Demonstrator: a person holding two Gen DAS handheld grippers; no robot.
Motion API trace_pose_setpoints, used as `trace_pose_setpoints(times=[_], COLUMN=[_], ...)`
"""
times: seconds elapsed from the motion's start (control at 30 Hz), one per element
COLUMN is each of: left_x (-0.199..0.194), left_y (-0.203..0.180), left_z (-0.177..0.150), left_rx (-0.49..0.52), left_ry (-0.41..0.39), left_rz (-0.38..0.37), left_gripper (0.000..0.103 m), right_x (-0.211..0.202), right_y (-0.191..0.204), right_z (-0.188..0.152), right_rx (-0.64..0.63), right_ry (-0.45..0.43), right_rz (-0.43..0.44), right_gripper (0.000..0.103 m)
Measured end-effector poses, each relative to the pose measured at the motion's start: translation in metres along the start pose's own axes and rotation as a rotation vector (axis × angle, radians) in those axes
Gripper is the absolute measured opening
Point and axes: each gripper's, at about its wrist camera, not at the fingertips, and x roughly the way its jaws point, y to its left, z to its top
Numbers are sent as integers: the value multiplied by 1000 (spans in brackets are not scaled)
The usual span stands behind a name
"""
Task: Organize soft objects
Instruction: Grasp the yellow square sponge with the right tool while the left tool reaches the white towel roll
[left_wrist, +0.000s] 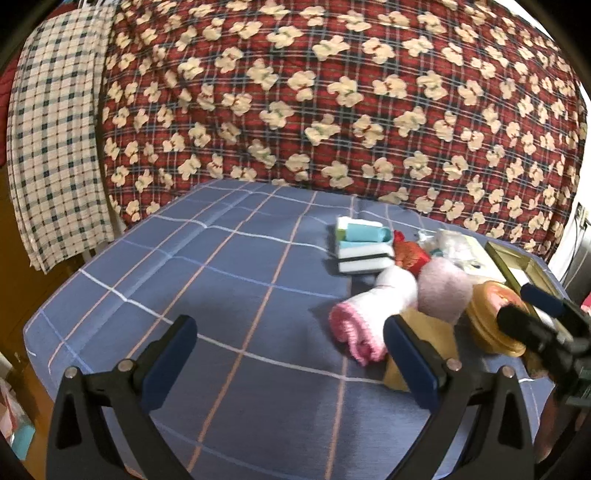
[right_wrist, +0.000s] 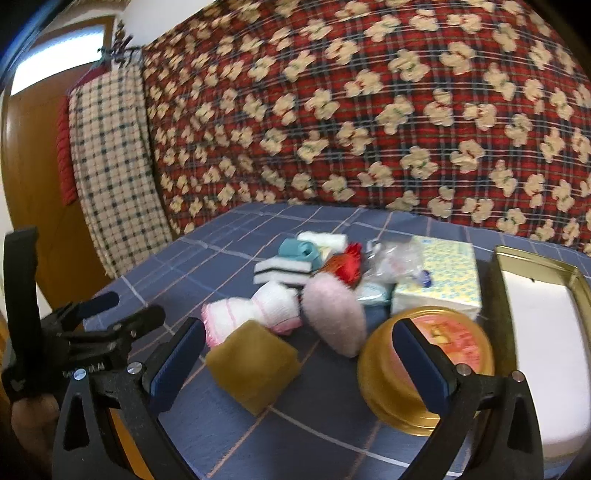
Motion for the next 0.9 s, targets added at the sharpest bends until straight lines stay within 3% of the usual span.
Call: trace_pose_setpoints(times=[0.47, 0.53, 0.57, 0.7, 0.9], left_x=[8, 9, 10, 12, 13], left_y=[22, 22, 22, 20, 12], left_z=[-3, -4, -4, -5, -2], left_rx=[-47, -42, -40, -35, -18], left_ry=[16, 19, 22, 24, 22], left_rz=[-2, -3, -6, -13, -25], left_gripper=[102, 102, 102, 102, 102], right_x=[62, 69, 72, 76, 55], right_y=[25, 24, 22, 20, 17], right_z=[-17, -19, -20, -22, -13], right_rx=[-122, -108, -93, -76, -61], right_ry=[188, 223, 235, 264, 167], right_rz=[33, 42, 57, 98, 108], right_gripper=[102, 93, 77, 70, 67])
